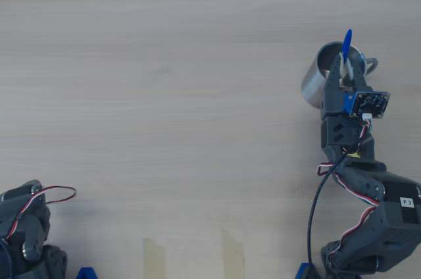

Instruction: Grab the blue pen and put it in the silver cup.

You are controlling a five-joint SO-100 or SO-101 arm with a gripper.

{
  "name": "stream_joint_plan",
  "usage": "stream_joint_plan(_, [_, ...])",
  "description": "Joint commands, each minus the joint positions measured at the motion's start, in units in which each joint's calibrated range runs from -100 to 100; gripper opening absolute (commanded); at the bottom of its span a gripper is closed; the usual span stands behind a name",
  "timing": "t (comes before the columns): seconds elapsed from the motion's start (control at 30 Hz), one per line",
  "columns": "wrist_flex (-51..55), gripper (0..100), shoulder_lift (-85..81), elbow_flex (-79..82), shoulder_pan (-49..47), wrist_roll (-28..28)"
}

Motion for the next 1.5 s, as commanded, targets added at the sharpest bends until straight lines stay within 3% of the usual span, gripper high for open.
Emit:
stream_joint_plan(0.0, [-0.79, 2, 0.41, -1.14, -0.27, -0.36])
stream_joint_plan(1.2, [-3.71, 3, 1.41, -2.50, -0.53, 0.16])
stream_joint_plan(1.47, [-3.79, 15, -1.08, -2.14, -1.32, 1.66])
